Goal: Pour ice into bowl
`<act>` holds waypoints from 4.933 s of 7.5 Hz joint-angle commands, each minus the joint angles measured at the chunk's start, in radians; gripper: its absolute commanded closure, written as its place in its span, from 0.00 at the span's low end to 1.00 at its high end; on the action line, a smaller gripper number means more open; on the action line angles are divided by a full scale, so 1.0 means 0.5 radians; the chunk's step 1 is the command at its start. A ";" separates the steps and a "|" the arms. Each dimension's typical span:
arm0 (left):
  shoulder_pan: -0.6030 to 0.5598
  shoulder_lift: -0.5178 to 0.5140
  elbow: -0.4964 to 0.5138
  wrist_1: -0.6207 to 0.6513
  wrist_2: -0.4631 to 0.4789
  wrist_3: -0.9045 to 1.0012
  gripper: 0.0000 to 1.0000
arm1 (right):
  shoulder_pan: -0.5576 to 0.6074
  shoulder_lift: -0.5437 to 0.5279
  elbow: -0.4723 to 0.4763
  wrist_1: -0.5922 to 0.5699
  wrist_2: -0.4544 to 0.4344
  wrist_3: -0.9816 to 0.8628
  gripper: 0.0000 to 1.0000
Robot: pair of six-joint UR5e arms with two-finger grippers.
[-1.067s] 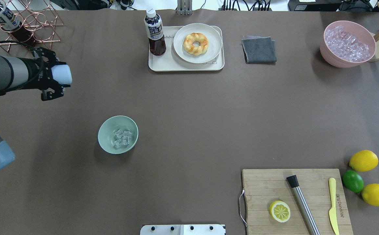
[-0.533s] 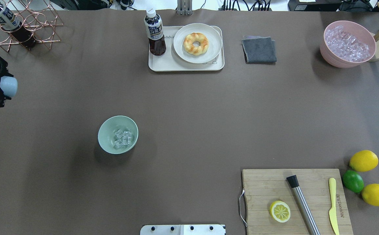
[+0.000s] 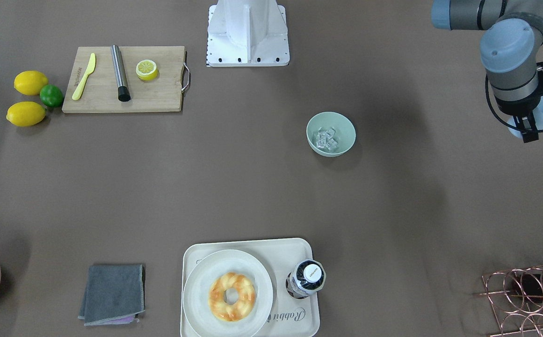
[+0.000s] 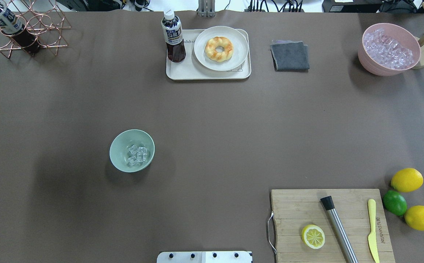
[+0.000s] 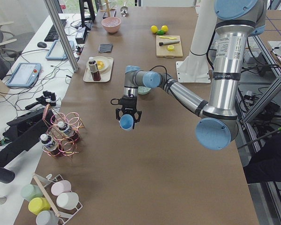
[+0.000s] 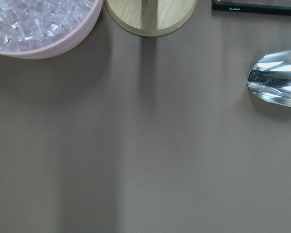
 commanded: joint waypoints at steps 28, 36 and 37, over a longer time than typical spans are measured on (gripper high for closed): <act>0.199 -0.404 0.053 0.747 0.125 0.482 0.03 | -2.386 2.374 -1.068 0.132 -1.342 2.482 0.01; -1.069 0.172 0.310 -0.405 -0.512 2.515 0.03 | -2.377 2.258 -0.863 0.111 -1.244 2.531 1.00; -1.157 0.191 0.381 -0.522 -0.610 2.604 0.03 | -2.352 2.215 -0.826 0.111 -1.219 2.528 1.00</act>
